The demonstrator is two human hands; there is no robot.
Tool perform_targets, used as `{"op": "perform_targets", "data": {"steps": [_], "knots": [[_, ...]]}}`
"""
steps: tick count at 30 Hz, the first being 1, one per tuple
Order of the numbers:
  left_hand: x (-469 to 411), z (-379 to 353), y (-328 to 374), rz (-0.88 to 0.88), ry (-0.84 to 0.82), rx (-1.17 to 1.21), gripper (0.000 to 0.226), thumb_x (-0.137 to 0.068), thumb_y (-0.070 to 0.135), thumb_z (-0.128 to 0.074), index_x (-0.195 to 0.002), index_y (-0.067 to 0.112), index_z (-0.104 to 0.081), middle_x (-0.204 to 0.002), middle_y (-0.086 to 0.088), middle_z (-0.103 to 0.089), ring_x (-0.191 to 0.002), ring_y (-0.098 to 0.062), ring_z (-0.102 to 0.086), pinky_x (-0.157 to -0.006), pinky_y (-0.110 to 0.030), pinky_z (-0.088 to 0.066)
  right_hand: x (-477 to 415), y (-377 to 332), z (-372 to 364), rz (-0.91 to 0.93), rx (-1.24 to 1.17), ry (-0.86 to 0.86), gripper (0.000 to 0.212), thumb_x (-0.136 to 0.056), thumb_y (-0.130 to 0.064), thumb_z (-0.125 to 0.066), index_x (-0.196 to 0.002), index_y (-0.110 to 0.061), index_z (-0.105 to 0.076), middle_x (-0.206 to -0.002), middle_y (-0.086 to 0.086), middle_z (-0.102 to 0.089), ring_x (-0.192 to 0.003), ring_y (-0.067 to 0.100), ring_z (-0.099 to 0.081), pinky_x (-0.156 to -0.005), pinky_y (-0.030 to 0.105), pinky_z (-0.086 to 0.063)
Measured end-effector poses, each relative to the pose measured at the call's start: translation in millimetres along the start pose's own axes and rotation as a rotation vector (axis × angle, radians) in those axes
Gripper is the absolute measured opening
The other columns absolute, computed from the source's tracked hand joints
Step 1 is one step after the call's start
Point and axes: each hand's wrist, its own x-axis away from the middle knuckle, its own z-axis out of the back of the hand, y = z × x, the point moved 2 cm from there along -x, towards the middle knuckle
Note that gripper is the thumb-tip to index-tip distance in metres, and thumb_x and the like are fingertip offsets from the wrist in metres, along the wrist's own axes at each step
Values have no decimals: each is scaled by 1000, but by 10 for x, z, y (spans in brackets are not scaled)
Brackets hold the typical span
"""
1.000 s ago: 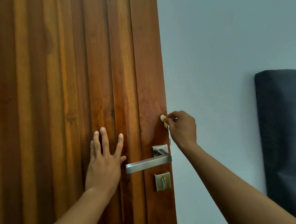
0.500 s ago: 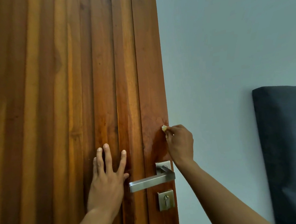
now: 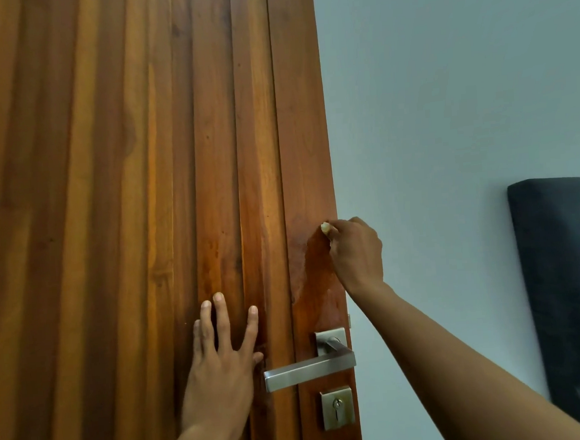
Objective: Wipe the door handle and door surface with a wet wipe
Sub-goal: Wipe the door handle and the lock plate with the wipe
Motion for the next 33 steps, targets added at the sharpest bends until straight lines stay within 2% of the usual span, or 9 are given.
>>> {"op": "perform_targets", "data": {"steps": [5, 12, 15, 17, 19, 22, 26, 29, 33], "knots": [[-40, 23, 14, 20, -42, 42, 67, -99, 49, 3, -152, 20, -25, -160, -30, -9, -146, -50, -12, -117, -47, 2, -204, -238, -68, 90, -13, -11, 20, -94, -8, -55, -91, -6, -74, -83, 5, -61, -67, 21, -55, -60, 33, -49], [-51, 34, -19, 30, -78, 49, 68, -99, 49, 5, -152, 20, -24, -160, -31, -8, -147, -51, -11, -117, -48, 1, -99, -410, -160, 237, 23, -42, 21, -95, -16, -60, -110, -8, -72, -89, 2, -56, -69, 17, -56, -63, 26, -54], [-35, 42, 6, 24, -68, 52, 67, -99, 48, 6, -152, 21, -24, -160, -31, -6, -147, -51, -11, -117, -49, 0, 61, -403, -196, 316, 61, -98, 22, -92, -18, -64, -112, -10, -70, -90, 1, -56, -73, 16, -56, -65, 28, -56], [-43, 53, 19, 20, -79, 56, 67, -99, 48, 5, -152, 21, -25, -160, -32, -6, -146, -51, -12, -117, -49, -1, 133, -394, -189, 298, 19, -136, 15, -94, -21, -61, -105, -12, -67, -88, 0, -56, -75, 16, -55, -62, 23, -51], [-56, 64, 8, 20, -93, 53, 67, -99, 48, 5, -152, 21, -25, -160, -32, -7, -146, -51, -13, -117, -49, 0, 209, -374, -187, 327, -3, -197, 12, -97, -22, -53, -99, -14, -61, -91, 0, -55, -80, 18, -54, -62, 25, -42], [-63, 59, -2, 19, -104, 68, 67, -99, 49, 3, -151, 21, -28, -160, -32, -9, -145, -52, -15, -117, -49, -1, 398, -343, -170, 451, 52, -217, 22, -93, -15, -59, -115, -11, -64, -98, 4, -56, -82, 17, -52, -64, 24, -39], [-73, 59, 13, 30, -104, 66, 67, -99, 50, 4, -152, 22, -27, -160, -32, -9, -145, -52, -16, -117, -48, 0, 440, -264, -193, 388, 51, -184, 31, -87, -17, -70, -118, -14, -67, -93, 2, -60, -74, 15, -56, -64, 23, -54], [-63, 58, 11, 29, -100, 50, 67, -99, 50, 5, -152, 23, -25, -160, -31, -7, -146, -51, -14, -118, -48, 1, 316, -250, -184, 319, 51, -125, 24, -90, -15, -65, -114, -13, -68, -90, 2, -58, -71, 17, -56, -64, 31, -55], [-48, 18, -22, 21, -47, 13, 65, -99, 50, 0, -152, 22, -23, -161, -30, -7, -147, -50, -11, -119, -50, -3, 127, -123, -108, 142, 18, -59, 26, -98, -25, -54, -111, -10, -71, -88, 1, -57, -71, 19, -57, -65, 30, -52]]}}
